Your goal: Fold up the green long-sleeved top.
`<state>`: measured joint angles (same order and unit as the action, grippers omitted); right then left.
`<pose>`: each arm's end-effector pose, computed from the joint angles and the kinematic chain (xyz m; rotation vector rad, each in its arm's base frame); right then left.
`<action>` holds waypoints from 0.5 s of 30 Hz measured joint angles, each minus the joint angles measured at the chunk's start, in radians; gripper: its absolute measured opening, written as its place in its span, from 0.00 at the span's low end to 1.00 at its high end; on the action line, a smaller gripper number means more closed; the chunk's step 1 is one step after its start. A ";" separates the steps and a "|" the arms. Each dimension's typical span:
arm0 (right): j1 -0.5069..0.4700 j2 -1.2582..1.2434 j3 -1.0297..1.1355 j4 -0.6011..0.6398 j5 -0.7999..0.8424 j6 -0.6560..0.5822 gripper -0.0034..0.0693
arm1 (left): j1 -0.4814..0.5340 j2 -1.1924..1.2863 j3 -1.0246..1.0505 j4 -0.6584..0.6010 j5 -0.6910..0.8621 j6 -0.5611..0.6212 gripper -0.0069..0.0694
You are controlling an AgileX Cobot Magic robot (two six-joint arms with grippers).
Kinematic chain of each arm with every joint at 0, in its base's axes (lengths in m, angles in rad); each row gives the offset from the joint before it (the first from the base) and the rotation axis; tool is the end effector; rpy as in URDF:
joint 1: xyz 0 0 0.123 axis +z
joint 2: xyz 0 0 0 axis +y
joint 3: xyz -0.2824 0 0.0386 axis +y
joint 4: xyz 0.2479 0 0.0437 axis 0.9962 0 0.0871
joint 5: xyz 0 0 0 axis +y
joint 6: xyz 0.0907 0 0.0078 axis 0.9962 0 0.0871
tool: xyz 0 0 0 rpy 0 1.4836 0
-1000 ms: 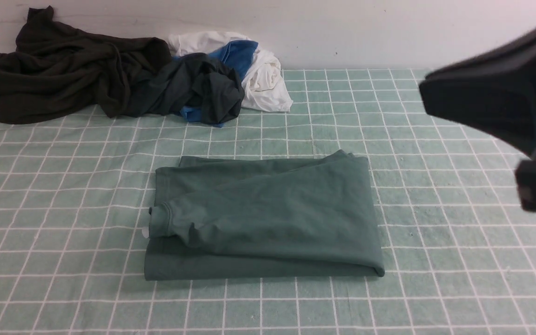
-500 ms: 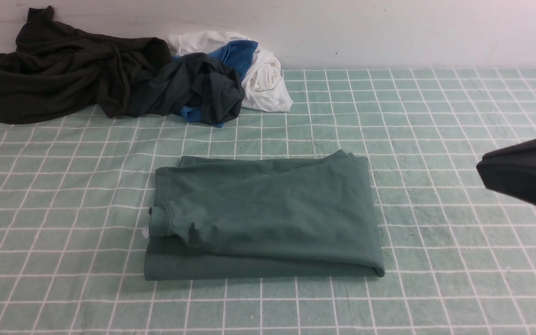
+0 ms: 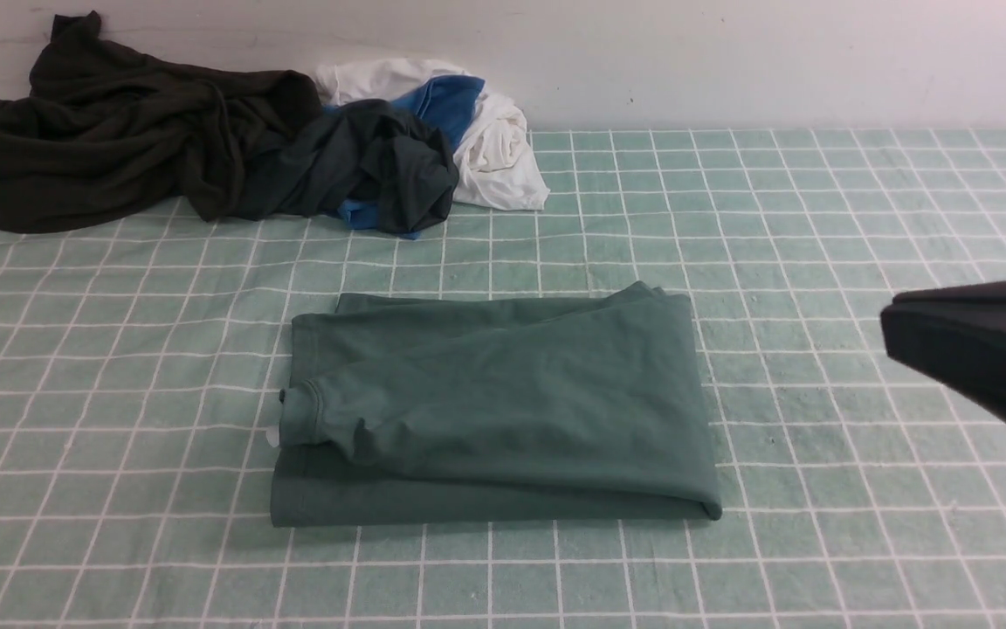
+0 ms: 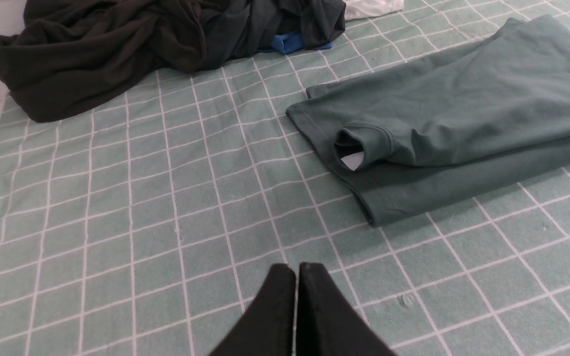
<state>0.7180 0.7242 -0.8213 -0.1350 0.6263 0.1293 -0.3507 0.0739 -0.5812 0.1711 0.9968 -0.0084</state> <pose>0.1092 0.0858 0.3680 -0.6459 1.9232 0.3904 0.0043 0.0123 0.3061 0.3322 1.9339 -0.0332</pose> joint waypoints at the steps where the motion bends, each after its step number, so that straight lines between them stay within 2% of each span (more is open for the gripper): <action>1: -0.034 -0.038 0.060 -0.001 -0.062 0.017 0.03 | 0.000 0.000 0.000 0.000 0.000 0.000 0.09; 8: -0.326 -0.328 0.503 -0.001 -0.503 0.086 0.03 | 0.000 0.000 0.000 0.001 0.000 0.000 0.09; 11: -0.441 -0.438 0.633 -0.002 -0.578 0.138 0.03 | 0.000 0.000 0.000 0.001 0.000 0.000 0.09; 15: -0.619 -0.589 0.794 -0.002 -0.591 0.181 0.03 | 0.000 0.000 0.000 0.001 0.000 0.000 0.09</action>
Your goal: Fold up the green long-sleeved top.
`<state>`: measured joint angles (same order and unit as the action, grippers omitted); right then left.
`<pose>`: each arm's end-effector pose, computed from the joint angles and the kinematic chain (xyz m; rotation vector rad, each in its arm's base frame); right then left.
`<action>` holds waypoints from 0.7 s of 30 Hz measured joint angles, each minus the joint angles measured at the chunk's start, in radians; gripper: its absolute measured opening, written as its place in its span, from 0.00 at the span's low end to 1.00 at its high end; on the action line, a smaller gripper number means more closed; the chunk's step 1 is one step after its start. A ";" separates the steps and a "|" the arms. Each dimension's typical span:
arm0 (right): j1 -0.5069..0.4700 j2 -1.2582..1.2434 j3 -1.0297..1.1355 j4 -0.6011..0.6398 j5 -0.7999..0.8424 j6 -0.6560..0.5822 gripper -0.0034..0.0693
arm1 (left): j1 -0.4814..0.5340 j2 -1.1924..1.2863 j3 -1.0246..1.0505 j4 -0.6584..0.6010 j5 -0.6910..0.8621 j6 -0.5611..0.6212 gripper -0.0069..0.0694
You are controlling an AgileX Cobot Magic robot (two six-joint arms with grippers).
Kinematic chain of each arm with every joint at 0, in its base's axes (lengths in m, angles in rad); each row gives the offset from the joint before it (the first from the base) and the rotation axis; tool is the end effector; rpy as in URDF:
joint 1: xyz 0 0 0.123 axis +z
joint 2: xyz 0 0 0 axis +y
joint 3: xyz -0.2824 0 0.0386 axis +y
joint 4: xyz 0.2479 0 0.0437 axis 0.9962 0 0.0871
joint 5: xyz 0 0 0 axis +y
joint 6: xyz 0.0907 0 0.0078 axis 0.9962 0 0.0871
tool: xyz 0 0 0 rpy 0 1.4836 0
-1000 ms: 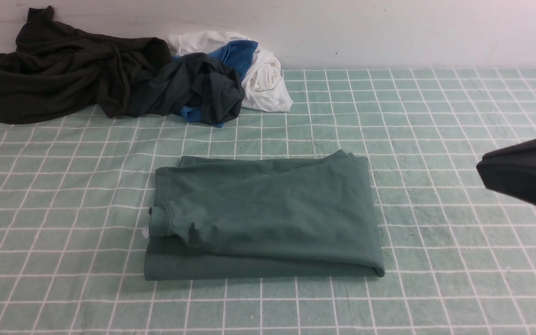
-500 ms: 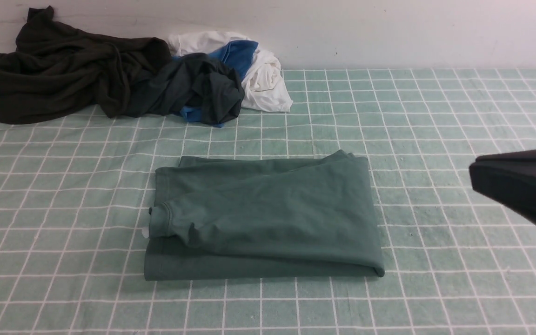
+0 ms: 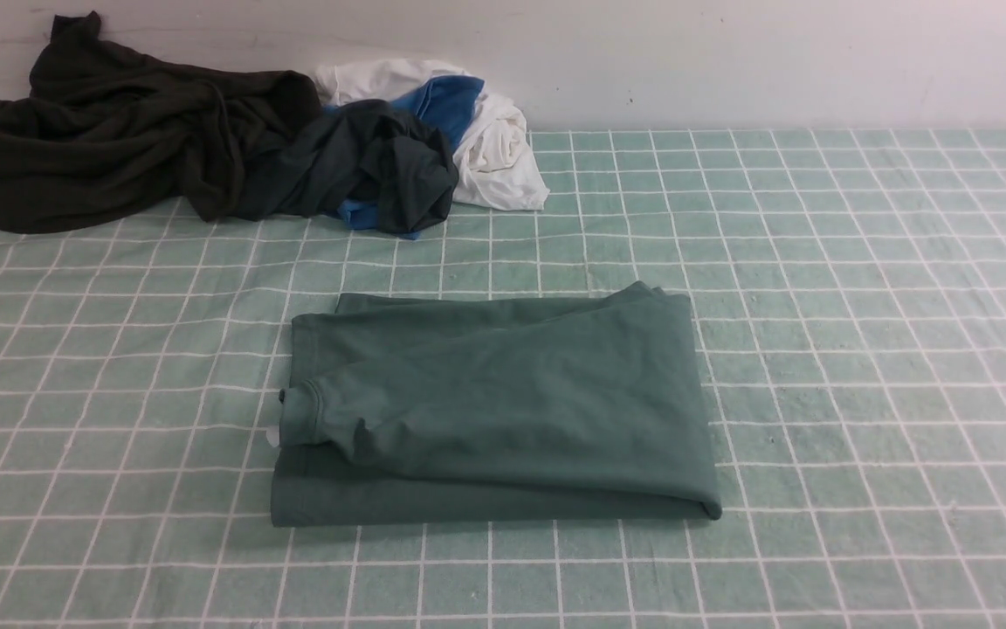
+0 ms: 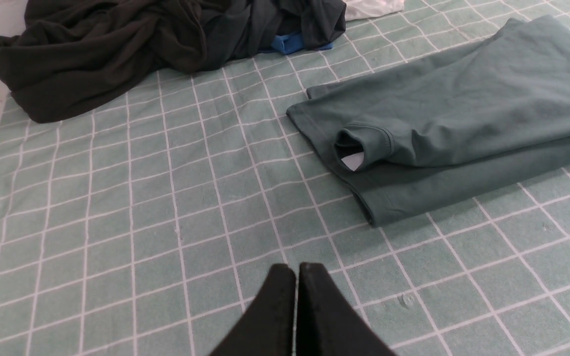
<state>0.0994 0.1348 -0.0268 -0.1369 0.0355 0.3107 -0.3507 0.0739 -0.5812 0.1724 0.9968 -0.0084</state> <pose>0.0671 0.0062 0.2107 0.0644 1.6294 0.2061 0.0043 0.0124 0.3062 0.3321 1.9337 -0.0317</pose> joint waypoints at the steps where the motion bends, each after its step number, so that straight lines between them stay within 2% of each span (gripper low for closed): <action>1: -0.029 -0.026 0.021 0.001 0.004 0.003 0.03 | 0.000 0.000 0.000 0.000 0.000 0.000 0.09; 4: -0.119 -0.108 0.053 0.008 0.050 0.008 0.03 | 0.000 0.000 0.000 0.000 0.000 0.000 0.09; 8: -0.172 -0.144 0.053 0.008 0.135 0.009 0.03 | 0.000 0.000 0.000 0.000 0.000 0.000 0.09; 13: -0.171 -0.146 0.053 0.005 0.277 0.008 0.03 | 0.000 -0.001 0.000 0.000 0.000 0.000 0.09; 21: -0.171 -0.146 0.052 0.005 0.308 0.008 0.03 | 0.000 -0.001 0.000 0.000 0.000 0.000 0.09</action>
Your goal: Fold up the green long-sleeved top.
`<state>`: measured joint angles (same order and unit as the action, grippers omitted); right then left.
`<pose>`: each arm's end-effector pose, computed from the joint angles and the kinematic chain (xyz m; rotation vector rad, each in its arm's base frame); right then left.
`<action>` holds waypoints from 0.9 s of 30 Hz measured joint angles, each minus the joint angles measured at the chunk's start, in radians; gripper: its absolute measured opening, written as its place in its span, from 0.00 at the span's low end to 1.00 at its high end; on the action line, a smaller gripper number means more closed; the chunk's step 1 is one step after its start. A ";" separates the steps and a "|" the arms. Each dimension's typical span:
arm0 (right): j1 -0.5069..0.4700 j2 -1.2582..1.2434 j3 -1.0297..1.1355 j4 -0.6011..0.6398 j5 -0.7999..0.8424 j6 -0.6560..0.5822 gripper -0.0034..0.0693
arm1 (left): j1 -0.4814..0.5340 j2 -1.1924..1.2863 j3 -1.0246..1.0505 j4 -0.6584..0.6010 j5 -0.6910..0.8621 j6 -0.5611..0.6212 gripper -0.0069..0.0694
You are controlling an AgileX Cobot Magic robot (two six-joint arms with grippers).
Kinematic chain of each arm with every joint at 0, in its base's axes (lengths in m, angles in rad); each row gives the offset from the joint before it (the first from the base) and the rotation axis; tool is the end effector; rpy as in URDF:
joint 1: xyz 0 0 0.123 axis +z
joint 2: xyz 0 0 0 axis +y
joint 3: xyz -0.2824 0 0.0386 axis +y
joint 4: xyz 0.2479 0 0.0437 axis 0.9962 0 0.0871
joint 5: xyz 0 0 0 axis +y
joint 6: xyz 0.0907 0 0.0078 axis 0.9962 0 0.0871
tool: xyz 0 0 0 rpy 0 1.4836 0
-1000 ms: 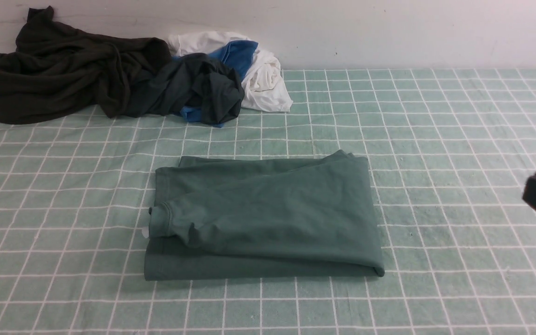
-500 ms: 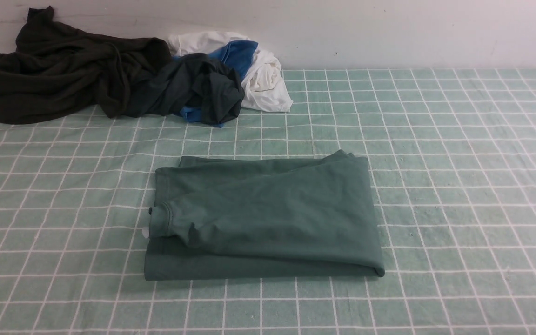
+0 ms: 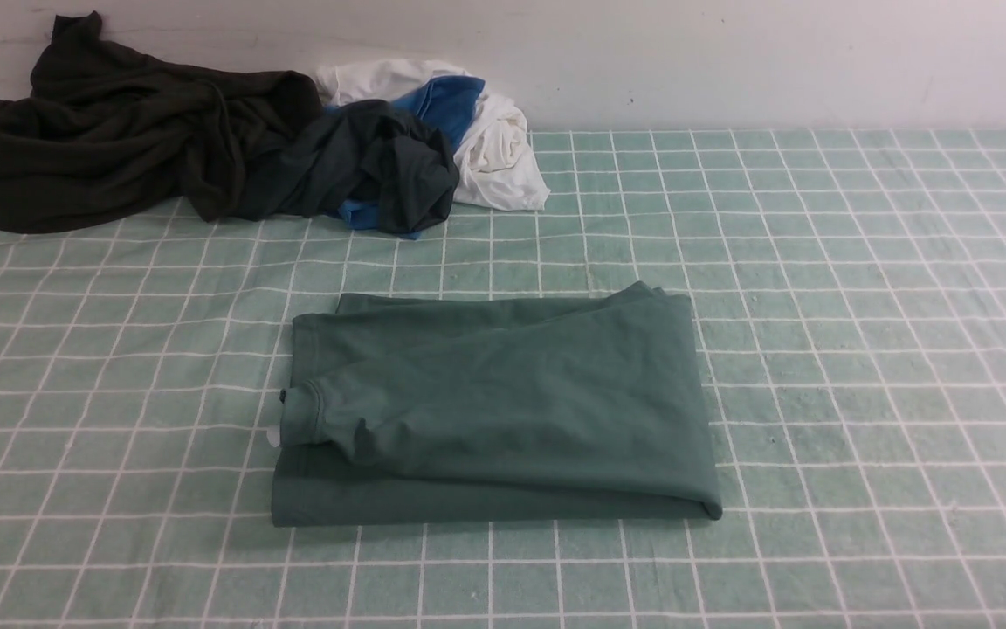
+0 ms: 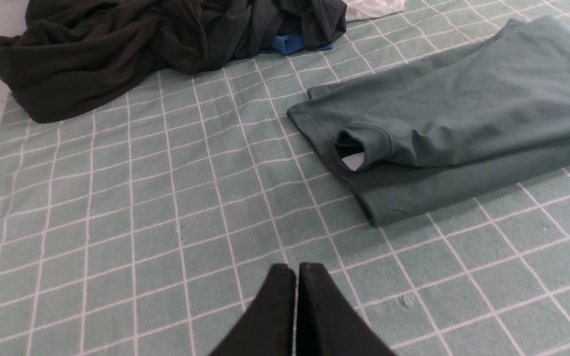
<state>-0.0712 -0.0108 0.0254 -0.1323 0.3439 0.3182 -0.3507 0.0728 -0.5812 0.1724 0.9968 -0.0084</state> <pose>0.0529 -0.0079 0.1744 0.2736 1.8188 0.0448 0.0041 0.0125 0.3062 0.3318 1.9327 -0.0319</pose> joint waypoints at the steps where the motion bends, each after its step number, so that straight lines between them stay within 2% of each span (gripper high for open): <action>1: 0.000 0.000 0.000 0.000 0.000 0.000 0.03 | 0.000 0.000 0.000 0.000 0.000 0.000 0.09; 21: 0.003 0.000 0.000 -0.004 0.002 -0.003 0.03 | 0.000 0.000 0.000 0.000 0.000 0.000 0.09; 27: 0.041 0.000 0.000 -0.007 0.004 -0.003 0.03 | 0.000 0.000 0.000 0.000 0.000 0.000 0.09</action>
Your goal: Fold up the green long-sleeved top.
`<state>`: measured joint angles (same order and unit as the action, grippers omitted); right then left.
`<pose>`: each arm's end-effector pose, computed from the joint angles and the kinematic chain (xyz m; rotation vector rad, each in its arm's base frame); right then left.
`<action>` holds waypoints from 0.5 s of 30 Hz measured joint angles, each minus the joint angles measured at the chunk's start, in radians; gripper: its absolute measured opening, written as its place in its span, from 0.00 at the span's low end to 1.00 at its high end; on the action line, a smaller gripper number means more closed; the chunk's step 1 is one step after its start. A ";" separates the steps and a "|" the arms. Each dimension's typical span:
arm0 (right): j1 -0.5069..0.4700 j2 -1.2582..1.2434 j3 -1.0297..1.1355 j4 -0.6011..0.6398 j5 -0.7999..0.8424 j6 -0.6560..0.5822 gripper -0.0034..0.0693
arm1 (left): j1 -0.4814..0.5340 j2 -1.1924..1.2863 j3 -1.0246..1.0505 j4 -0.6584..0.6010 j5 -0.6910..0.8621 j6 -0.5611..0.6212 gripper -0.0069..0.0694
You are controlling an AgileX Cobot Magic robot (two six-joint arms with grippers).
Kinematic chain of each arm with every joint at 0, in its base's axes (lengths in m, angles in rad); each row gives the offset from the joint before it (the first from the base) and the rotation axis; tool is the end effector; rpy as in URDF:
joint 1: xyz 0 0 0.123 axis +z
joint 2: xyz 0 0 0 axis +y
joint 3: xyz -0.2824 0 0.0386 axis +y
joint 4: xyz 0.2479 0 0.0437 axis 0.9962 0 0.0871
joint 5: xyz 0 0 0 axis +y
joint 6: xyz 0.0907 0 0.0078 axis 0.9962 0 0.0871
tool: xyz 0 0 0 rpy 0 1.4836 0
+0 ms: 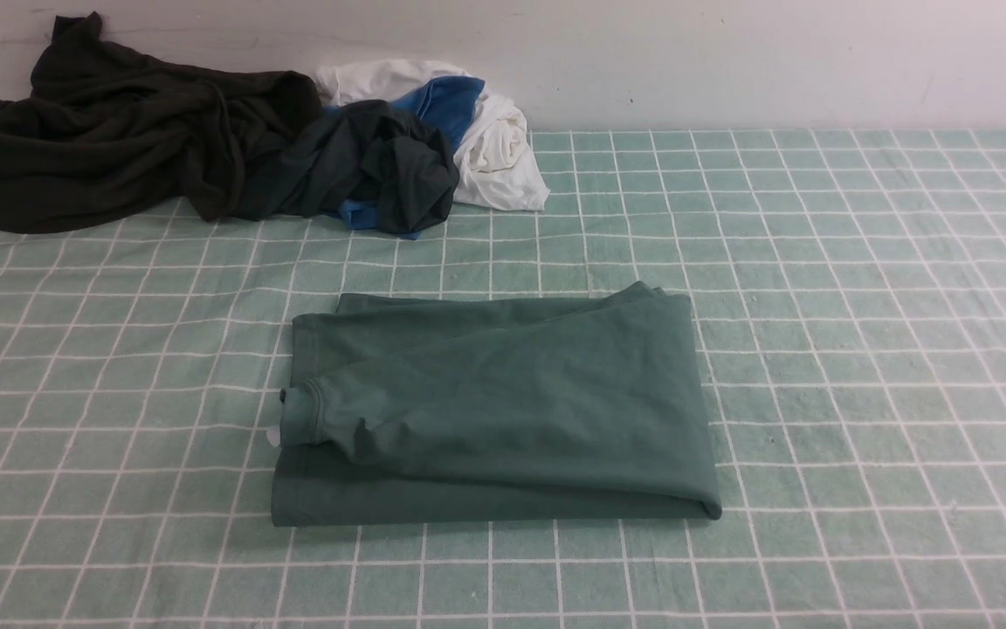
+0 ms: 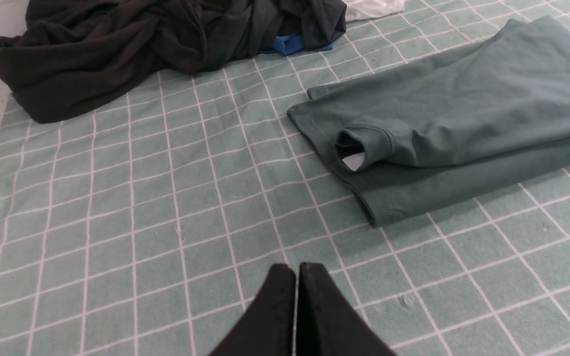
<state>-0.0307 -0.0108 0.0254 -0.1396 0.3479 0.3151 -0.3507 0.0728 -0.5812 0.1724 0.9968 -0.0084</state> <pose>0.0531 -0.0060 0.1741 0.2302 1.8287 0.0634 0.0041 0.0125 0.3062 0.3318 1.9327 -0.0319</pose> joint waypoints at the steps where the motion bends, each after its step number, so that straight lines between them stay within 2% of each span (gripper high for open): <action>1: 0.005 0.000 0.000 0.000 0.000 0.000 0.03 | 0.000 0.000 0.000 0.000 0.000 0.000 0.09; 15: 0.021 0.000 0.000 0.000 0.001 0.000 0.03 | 0.000 -0.001 0.000 0.000 0.000 0.000 0.09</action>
<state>-0.0097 -0.0108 0.0254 -0.1396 0.3487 0.3151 -0.3507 0.0721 -0.5812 0.1724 0.9968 -0.0084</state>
